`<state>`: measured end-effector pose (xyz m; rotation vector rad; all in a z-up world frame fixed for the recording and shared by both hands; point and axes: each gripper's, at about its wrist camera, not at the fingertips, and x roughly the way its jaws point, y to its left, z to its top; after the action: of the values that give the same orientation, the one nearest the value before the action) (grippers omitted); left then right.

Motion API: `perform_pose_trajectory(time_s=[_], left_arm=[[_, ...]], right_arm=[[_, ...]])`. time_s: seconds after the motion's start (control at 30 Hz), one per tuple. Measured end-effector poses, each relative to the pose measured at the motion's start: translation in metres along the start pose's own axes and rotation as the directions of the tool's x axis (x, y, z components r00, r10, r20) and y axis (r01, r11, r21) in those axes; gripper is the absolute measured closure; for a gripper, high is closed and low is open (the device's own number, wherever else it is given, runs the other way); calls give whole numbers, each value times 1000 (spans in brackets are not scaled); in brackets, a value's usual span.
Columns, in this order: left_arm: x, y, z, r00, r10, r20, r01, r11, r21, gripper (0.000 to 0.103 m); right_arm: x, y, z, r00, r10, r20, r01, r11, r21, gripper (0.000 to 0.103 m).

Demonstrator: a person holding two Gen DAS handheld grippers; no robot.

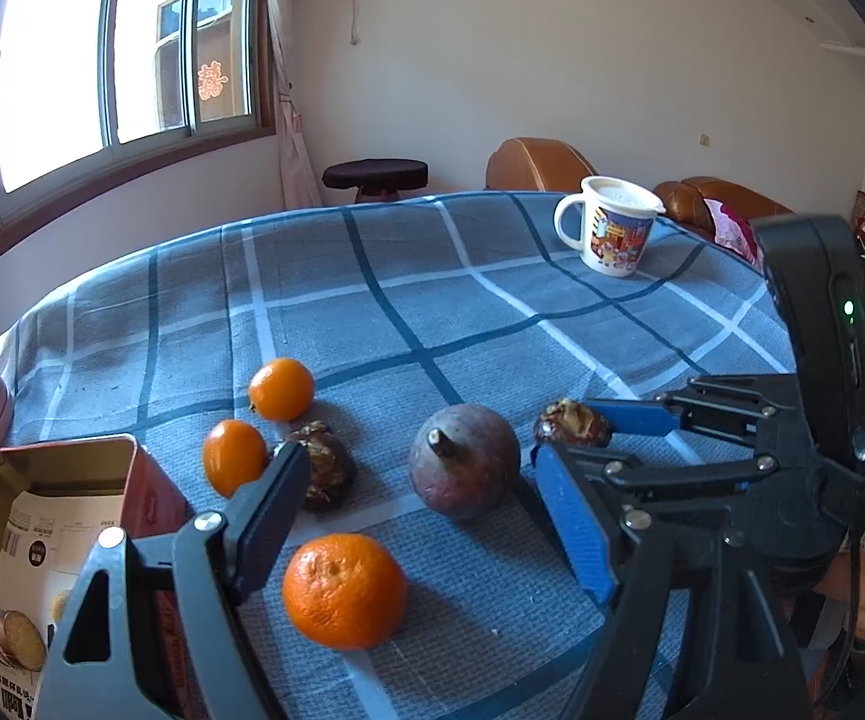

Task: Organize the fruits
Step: 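Grasp the purple beet with the left tool while the right tool grasps a brown mangosteen, then carry the beet with the left tool while the right tool carries the mangosteen toward the box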

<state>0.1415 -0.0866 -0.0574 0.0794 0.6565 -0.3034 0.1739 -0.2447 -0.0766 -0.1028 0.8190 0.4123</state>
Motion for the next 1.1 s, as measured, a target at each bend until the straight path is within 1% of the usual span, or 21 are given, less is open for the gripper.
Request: perform_pose_trajectory(time_s=[0.13, 0.17, 0.2, 0.27, 0.33, 0.37, 0.43, 0.5, 0.57, 0.6, 0.63, 0.7, 0.8, 1.1], left_arm=[[18, -13, 2, 999, -20, -34, 20, 1000, 11, 23], [23, -15, 2, 998, -35, -47, 36, 999, 7, 26], [28, -15, 3, 996, -56, -65, 55, 998, -5, 26], [36, -16, 6, 994, -68, -85, 67, 998, -21, 26], [39, -20, 6, 992, -75, -97, 75, 997, -10, 26], [41, -23, 6, 992, -78, -102, 79, 997, -2, 28], [46, -27, 7, 990, -75, -123, 77, 997, 15, 32], [54, -30, 7, 984, -84, -158, 89, 996, 25, 42], [56, -33, 7, 983, -66, -170, 74, 996, 39, 43], [56, -33, 7, 984, -56, -169, 63, 997, 39, 48], [55, -32, 7, 984, -56, -166, 63, 997, 35, 48], [55, -29, 7, 983, -80, -165, 85, 996, 23, 48], [50, -25, 7, 988, -77, -137, 79, 997, 6, 48], [34, -25, 8, 997, -60, -56, 61, 998, 15, 48]], right_arm=[[-8, -20, -1, 999, -39, 35, 35, 995, 97, 62], [-9, -23, -1, 998, -46, 38, 42, 993, 111, 62], [-10, -27, -1, 997, -61, 38, 56, 990, 128, 62], [-13, -35, -2, 997, -63, 47, 55, 985, 163, 62], [-16, -39, -3, 995, -76, 59, 64, 980, 189, 62], [-18, -42, -3, 994, -83, 65, 69, 977, 201, 62], [-17, -46, -4, 995, -68, 69, 51, 974, 223, 62], [-17, -46, -4, 995, -68, 71, 50, 974, 223, 62], [-17, -41, -2, 995, -72, 74, 56, 978, 202, 62], [-17, -39, -2, 994, -79, 74, 63, 979, 191, 61], [-17, -37, -2, 994, -83, 73, 69, 981, 182, 61], [-17, -35, -2, 994, -81, 75, 67, 983, 174, 61], [-20, -36, -3, 993, -71, 91, 54, 982, 179, 61], [-31, -35, -4, 987, -58, 149, 31, 984, 177, 62]])
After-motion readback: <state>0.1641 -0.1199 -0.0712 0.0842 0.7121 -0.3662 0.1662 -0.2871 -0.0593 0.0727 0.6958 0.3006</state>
